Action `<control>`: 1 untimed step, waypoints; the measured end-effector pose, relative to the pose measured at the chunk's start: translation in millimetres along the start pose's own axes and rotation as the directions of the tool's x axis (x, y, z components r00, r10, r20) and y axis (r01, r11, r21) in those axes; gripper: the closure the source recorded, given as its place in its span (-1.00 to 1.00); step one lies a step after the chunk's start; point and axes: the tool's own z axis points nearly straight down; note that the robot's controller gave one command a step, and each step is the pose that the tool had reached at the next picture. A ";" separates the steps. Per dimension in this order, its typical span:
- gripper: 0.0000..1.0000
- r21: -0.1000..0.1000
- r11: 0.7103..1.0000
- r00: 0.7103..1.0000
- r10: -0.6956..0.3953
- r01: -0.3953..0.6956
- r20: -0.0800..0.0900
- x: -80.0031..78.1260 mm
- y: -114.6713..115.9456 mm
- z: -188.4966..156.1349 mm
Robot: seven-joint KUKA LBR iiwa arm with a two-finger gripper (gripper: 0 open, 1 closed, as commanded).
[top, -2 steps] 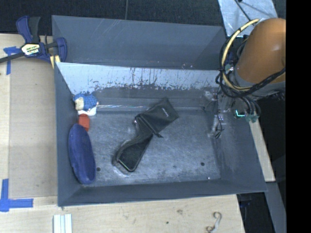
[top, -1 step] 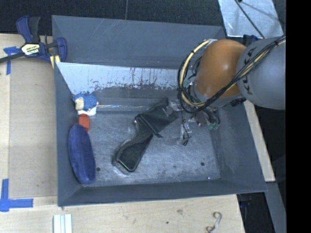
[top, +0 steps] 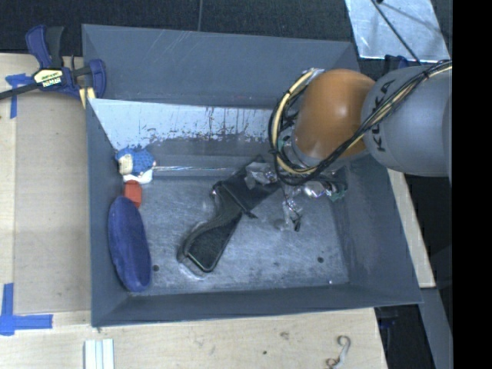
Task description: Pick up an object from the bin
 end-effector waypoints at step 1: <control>1.00 0.002 1.000 1.000 0.001 -0.001 0.003 -0.8 -0.6 -1.7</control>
Offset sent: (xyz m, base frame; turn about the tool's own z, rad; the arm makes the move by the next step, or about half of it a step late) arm 0.0000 0.0000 0.0000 0.0000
